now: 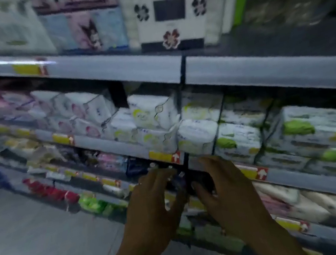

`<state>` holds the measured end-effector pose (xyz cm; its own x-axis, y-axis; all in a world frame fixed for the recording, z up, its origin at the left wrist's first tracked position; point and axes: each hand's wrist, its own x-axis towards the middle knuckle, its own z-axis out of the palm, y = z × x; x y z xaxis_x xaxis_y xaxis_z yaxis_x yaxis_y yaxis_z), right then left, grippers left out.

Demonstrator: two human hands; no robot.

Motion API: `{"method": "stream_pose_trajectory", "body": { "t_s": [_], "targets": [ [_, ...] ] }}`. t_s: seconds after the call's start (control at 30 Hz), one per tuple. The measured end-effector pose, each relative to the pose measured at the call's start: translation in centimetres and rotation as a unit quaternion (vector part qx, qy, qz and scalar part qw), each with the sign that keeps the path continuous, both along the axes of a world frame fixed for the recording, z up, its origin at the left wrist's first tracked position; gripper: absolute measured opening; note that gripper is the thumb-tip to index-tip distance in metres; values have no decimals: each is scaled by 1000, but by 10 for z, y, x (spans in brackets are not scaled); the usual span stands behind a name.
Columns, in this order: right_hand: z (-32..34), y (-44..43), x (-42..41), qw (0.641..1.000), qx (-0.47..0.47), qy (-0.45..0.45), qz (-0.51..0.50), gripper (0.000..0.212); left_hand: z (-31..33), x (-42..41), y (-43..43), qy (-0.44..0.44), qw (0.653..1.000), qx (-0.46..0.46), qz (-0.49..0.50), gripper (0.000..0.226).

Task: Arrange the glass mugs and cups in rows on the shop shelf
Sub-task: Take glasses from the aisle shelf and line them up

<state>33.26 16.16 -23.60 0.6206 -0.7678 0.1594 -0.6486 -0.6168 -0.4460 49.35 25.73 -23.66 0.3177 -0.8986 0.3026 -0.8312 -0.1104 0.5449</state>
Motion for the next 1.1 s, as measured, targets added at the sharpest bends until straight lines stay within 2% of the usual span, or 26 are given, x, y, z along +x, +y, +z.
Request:
{"method": "stream_pose_trajectory", "body": {
  "t_s": [0.1,0.2,0.27,0.37,0.5,0.57,0.73,0.83,0.93,0.97,1.1],
  "targets": [
    [47,-2,-14,994,-67,-52,-67,54,47,3,-36,-17,993,-77,-93,36],
    [100,-11,-25,978,-154,-87,-111,51,101,-4,-66,-68,967,-198,-146,32],
    [132,-21,-33,964,-215,-94,-127,50,133,-9,-83,-102,948,-248,-173,32],
    [178,-37,-46,943,-277,-114,-148,47,181,-21,-103,-117,930,-268,-222,36],
    [225,-74,-66,935,-297,-106,-160,46,232,-43,-144,-151,912,-294,-243,38],
    [240,-105,-76,940,-286,-91,-162,45,247,-55,-176,-171,914,-275,-244,38],
    [269,-191,-93,943,-256,-23,-210,45,270,-78,-282,-205,942,-136,-230,32],
    [278,-231,-97,952,-217,14,-217,45,280,-88,-324,-228,952,-60,-196,37],
    [278,-255,-100,963,-173,34,-204,26,284,-94,-340,-276,947,24,-164,48],
    [277,-259,-100,967,-161,33,-193,21,285,-94,-344,-282,946,36,-158,48],
    [275,-262,-103,974,-155,17,-166,29,281,-88,-356,-265,952,35,-151,36]
  ]
}}
